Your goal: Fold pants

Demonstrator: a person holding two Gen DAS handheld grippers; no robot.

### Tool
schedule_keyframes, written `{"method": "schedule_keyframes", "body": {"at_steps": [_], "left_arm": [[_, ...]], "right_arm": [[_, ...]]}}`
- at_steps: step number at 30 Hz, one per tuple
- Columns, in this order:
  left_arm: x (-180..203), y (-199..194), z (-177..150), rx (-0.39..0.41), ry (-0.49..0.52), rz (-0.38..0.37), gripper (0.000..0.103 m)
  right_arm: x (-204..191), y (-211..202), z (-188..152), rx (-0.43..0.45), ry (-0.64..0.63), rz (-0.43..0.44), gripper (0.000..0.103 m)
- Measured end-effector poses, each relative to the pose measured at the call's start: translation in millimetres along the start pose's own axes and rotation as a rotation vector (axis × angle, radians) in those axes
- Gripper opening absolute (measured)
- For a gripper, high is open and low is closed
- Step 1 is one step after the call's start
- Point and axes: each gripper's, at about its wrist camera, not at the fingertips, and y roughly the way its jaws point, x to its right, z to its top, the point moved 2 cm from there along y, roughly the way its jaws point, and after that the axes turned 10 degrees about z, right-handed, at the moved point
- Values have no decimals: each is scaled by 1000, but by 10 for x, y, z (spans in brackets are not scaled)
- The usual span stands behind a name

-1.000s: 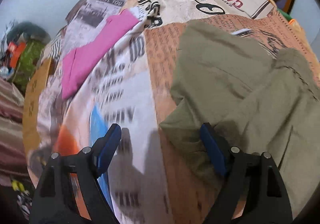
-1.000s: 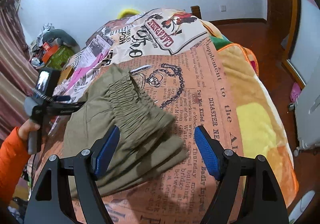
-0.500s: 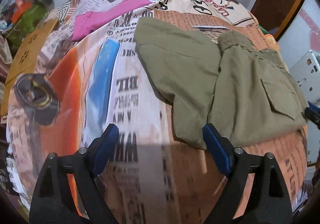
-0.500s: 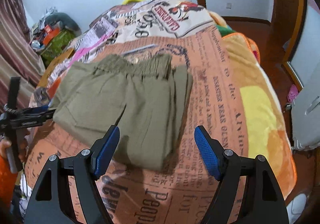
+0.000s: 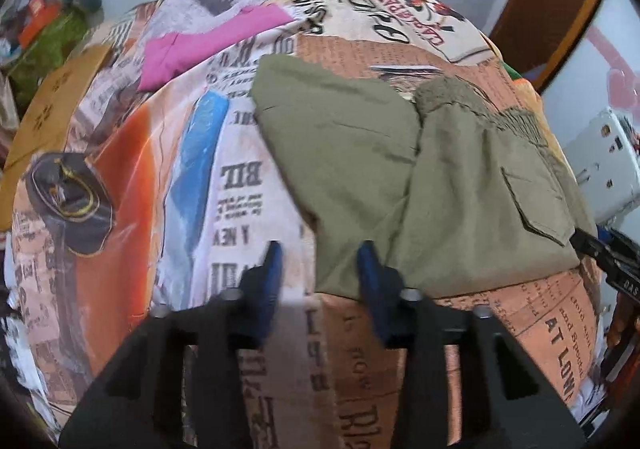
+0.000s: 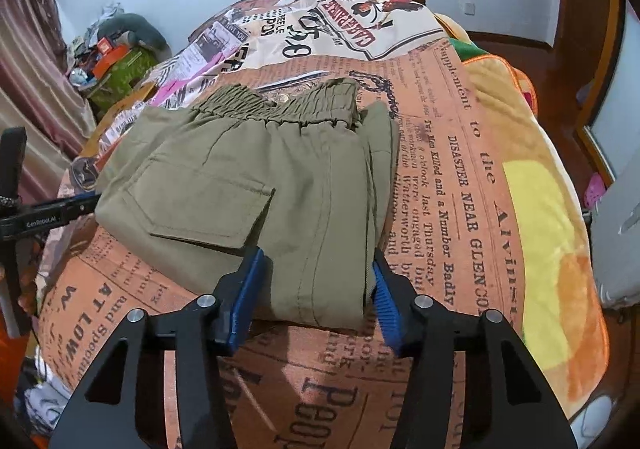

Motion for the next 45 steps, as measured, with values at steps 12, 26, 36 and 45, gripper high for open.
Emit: {"method": "schedule_keyframes", "body": {"at_steps": [12, 26, 36, 45], "left_arm": [[-133, -37, -28, -16, 2, 5, 32], [-219, 219, 204, -7, 16, 51, 42], [-395, 125, 363, -26, -27, -12, 44], [-199, 428, 662, -91, -38, -99, 59]], "right_arm": [[38, -22, 42, -23, 0, 2, 38], [221, 202, 255, -42, 22, -24, 38], [316, 45, 365, -14, 51, -32, 49], [374, 145, 540, 8, 69, -17, 68]]}}
